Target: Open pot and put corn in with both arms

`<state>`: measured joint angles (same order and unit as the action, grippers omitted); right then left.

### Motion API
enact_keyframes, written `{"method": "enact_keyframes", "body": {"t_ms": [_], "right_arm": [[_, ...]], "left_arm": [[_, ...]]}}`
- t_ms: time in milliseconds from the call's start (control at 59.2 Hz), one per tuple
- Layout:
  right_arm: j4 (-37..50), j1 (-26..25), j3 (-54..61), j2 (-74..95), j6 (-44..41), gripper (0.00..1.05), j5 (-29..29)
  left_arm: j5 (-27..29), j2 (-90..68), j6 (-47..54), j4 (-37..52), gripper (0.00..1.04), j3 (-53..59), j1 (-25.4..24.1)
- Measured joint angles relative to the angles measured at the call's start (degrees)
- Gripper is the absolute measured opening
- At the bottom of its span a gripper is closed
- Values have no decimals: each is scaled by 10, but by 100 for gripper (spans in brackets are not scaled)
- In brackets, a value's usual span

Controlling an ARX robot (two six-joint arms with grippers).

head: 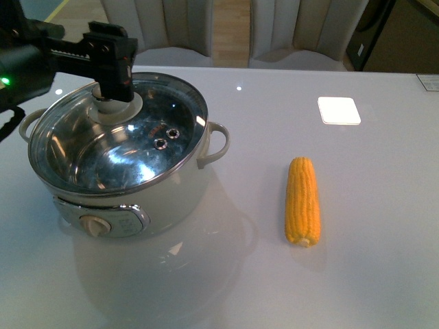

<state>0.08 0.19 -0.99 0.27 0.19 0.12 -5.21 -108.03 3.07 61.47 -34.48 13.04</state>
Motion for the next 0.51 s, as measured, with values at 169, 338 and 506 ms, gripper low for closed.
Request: {"method": "enact_keyframes", "body": {"t_ms": [169, 338, 506], "right_arm": [[0, 0, 0, 0, 0, 96, 0], [0, 0, 0, 0, 0, 96, 0], [0, 0, 0, 0, 0, 96, 0]], "left_arm": [[1, -57, 4, 16, 98, -22, 3], [6, -99, 2, 25, 98, -41, 3], [21, -125, -11, 31, 98, -56, 5]]}}
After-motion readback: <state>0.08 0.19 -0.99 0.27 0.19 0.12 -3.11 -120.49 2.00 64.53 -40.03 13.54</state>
